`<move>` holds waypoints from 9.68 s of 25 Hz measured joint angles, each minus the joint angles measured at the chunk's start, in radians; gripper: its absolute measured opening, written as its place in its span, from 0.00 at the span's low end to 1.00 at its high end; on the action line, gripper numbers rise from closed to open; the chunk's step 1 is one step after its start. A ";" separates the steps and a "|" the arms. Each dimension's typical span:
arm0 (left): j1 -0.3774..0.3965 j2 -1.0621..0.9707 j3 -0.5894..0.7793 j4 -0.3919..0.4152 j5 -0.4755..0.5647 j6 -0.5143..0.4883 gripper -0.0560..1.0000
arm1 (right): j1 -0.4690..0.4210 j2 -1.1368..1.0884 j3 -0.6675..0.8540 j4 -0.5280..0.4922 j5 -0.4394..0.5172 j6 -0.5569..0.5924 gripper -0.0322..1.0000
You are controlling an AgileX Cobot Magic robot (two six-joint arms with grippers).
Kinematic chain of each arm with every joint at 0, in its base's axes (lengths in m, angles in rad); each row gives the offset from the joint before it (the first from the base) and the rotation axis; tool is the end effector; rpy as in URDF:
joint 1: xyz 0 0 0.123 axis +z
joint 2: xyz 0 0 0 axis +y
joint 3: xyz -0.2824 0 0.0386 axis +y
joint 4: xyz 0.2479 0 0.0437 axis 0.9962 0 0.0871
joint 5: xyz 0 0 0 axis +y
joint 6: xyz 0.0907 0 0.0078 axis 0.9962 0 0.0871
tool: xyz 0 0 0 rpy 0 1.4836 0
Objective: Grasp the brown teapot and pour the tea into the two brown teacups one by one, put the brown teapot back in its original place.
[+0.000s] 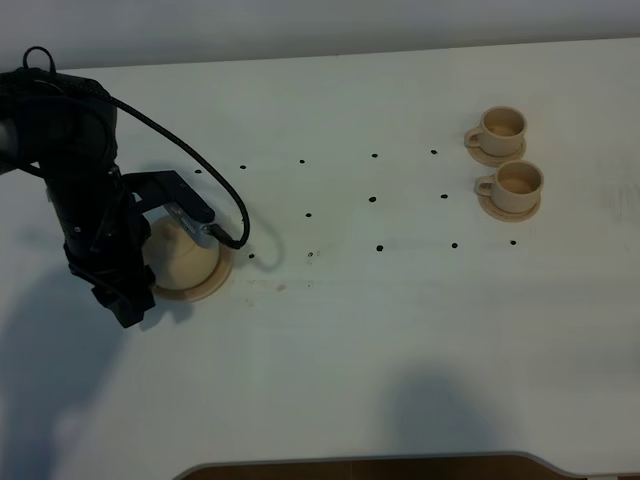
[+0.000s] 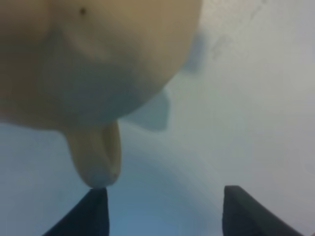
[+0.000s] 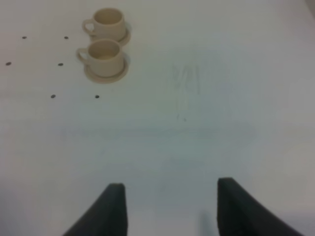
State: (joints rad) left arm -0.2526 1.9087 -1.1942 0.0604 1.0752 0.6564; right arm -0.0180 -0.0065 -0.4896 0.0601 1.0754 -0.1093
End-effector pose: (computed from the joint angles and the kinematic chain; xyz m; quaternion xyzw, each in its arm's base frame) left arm 0.3246 -0.0788 0.1571 -0.4523 -0.8891 -0.0119 0.0696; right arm -0.0053 0.0049 0.2732 -0.0405 0.8567 -0.0027 0.5142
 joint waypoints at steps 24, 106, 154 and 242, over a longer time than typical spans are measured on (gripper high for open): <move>0.000 0.000 -0.034 0.014 -0.108 -0.108 0.48 | 0.000 0.000 0.000 0.000 0.000 0.000 0.43; 0.001 0.036 -0.094 -0.019 -0.055 -0.137 0.25 | 0.000 0.000 0.000 0.000 0.000 0.000 0.43; 0.001 0.063 -0.112 -0.015 -0.035 -0.153 0.18 | 0.000 0.000 0.000 0.000 0.000 0.000 0.43; -0.268 0.428 -0.823 -0.206 -0.361 0.137 0.17 | 0.000 0.000 0.000 0.000 0.000 0.000 0.43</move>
State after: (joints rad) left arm -0.5209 2.3368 -2.0170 -0.1451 0.7146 0.7937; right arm -0.0180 -0.0065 -0.4896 0.0601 1.0754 -0.1093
